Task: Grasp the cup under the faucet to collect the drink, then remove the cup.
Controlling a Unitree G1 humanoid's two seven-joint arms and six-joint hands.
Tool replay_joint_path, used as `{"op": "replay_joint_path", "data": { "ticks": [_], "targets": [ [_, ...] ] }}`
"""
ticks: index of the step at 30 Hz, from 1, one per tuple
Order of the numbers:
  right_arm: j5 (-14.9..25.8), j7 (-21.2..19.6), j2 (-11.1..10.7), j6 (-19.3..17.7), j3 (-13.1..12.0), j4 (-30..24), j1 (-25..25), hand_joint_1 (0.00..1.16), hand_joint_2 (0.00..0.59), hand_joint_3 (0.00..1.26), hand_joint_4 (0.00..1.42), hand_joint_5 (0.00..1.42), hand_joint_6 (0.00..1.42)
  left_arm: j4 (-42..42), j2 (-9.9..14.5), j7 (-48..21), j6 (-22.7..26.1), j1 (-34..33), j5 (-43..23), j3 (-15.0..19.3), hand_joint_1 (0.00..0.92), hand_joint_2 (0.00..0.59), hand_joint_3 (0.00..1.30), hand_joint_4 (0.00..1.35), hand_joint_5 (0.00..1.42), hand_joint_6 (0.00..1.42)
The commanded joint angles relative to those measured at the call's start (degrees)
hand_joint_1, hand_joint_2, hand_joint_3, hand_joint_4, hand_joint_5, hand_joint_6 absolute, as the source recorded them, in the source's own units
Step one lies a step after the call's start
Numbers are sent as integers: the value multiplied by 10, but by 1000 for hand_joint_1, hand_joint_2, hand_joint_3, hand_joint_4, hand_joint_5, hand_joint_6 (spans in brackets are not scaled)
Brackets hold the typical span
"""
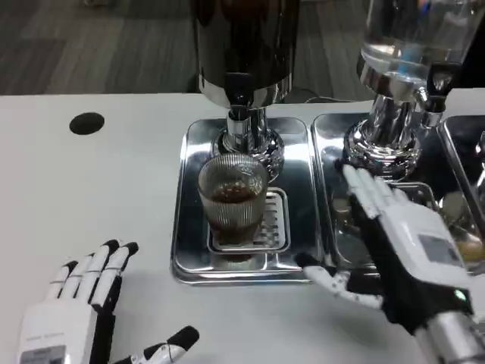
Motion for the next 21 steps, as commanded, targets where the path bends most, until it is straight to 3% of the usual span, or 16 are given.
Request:
{"op": "replay_joint_path", "data": {
  "ticks": [1, 8, 15, 21],
  "targets": [
    [43, 51, 26, 25, 7, 40, -68, 526, 198, 0, 0, 0, 0, 12, 7, 16, -7, 9, -11, 0, 0, 63, 219, 0, 159, 148],
    [76, 109, 43, 68, 17, 127, -173, 512, 177, 0, 0, 0, 0, 55, 14, 42, -42, 6, -45, 8, 0, 82, 276, 0, 188, 160],
    [104, 107, 52, 78, 14, 173, -214, 497, 159, 0, 0, 0, 0, 55, 16, 50, -39, 11, -41, 4, 0, 85, 322, 0, 192, 163],
    [99, 97, 62, 80, 33, 211, -236, 494, 158, 0, 0, 0, 0, 57, 16, 45, -37, 10, -46, 5, 0, 99, 426, 0, 199, 164]
  ]
}}
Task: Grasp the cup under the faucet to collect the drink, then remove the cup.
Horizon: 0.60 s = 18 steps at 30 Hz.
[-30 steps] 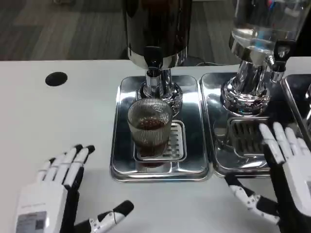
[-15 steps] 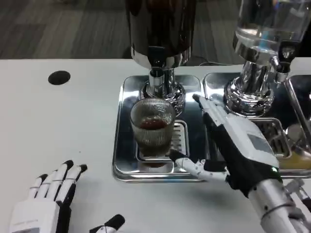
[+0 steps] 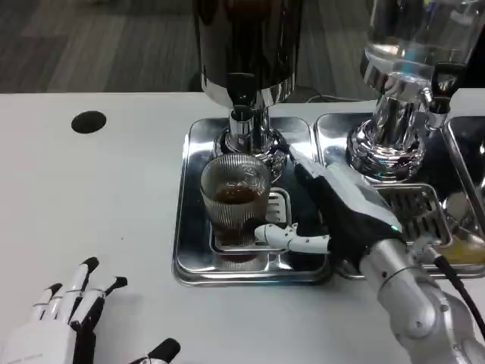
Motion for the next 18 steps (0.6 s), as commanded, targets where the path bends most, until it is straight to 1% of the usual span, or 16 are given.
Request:
{"op": "replay_joint_path", "data": {
  "ticks": [1, 4, 8, 9, 14, 18],
  "targets": [
    [3, -10, 10, 0, 13, 26, -18, 493, 158, 0, 0, 0, 0, 4, 7, 4, 0, 0, -4, 1, 0, 99, 430, 0, 201, 164],
    [3, -18, 16, -3, 17, 33, -23, 493, 158, 0, 0, 0, 0, 3, 9, 6, -1, 2, -3, 0, 0, 104, 461, 0, 203, 164],
    [9, -43, 27, -6, 10, 40, -25, 498, 160, 0, 0, 0, 0, -7, 10, 8, -1, 9, -3, 3, 0, 106, 485, 0, 204, 164],
    [11, -52, 29, -9, 8, 40, -22, 513, 168, 0, 0, 0, 2, -8, 11, 8, -1, 10, -3, 3, 0, 106, 497, 0, 204, 164],
    [18, -86, 31, -22, 6, 42, -10, 554, 161, 0, 0, 0, 28, -7, 12, 8, -1, 14, -5, 4, 0, 107, 530, 0, 204, 163],
    [22, -93, 31, -28, 12, 50, -8, 559, 160, 0, 0, 0, 30, -6, 13, 9, -2, 17, -4, 3, 0, 104, 560, 7, 204, 163]
  ]
}}
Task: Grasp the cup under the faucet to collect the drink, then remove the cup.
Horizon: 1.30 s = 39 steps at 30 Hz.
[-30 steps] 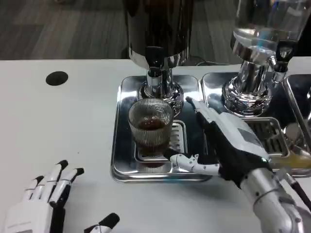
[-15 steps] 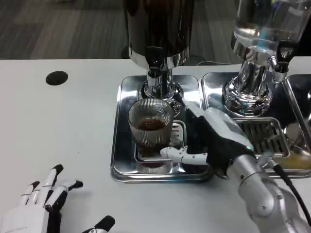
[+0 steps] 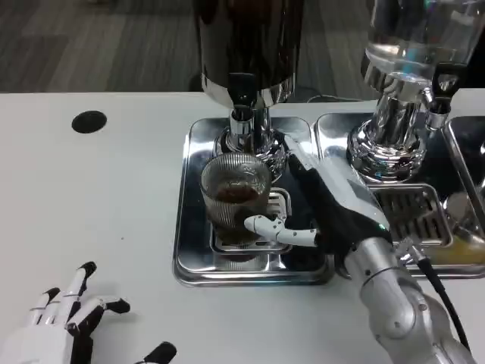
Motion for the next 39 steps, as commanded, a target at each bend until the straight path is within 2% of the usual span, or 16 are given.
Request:
{"op": "replay_joint_path", "data": {
  "ticks": [1, 10, 17, 26, 39],
  "targets": [
    [9, -15, 2, -16, 2, 16, 5, 560, 160, 0, 0, 0, 30, -1, 5, 9, -2, 6, -3, 2, 0, 104, 561, 7, 204, 163],
    [11, -16, 5, -21, 20, 30, -4, 587, 158, 0, 0, 0, 33, 4, 8, 13, -5, 11, -10, 8, 0, 104, 606, 13, 204, 163],
    [12, -32, 13, -31, 23, 53, -11, 598, 170, 0, 0, 0, 49, 6, 9, 16, -9, 16, -15, 12, 0, 105, 624, 23, 204, 163],
    [14, -73, 29, -57, 20, 84, -11, 628, 176, 0, 23, 27, 103, 10, 11, 18, -10, 18, -24, 14, 0, 105, 643, 35, 204, 163],
    [27, -89, 39, -86, 22, 117, -20, 640, 182, 0, 55, 61, 121, 15, 13, 15, -12, 17, -28, 19, 0, 105, 657, 46, 204, 163]
  ]
}}
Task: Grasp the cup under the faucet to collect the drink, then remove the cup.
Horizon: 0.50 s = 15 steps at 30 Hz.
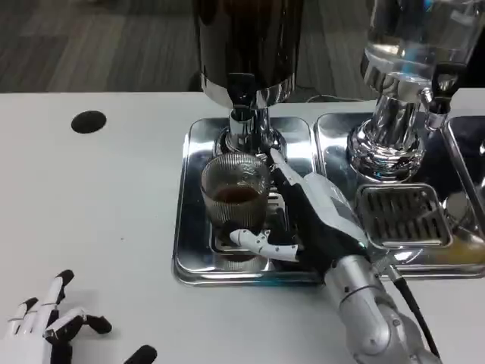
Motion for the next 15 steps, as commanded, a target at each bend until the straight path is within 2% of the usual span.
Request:
{"op": "replay_joint_path", "data": {
  "ticks": [1, 15],
  "targets": [
    [2, -16, 8, -17, 1, 18, -15, 640, 182, 0, 56, 62, 121, 5, 6, 4, -6, 4, -5, 2, 0, 105, 657, 47, 204, 163],
    [4, -59, 23, -40, 1, 57, -27, 678, 170, 157, 229, 198, 192, 1, 6, 5, -9, 9, -11, 9, 0, 105, 666, 52, 208, 163]
  ]
}}
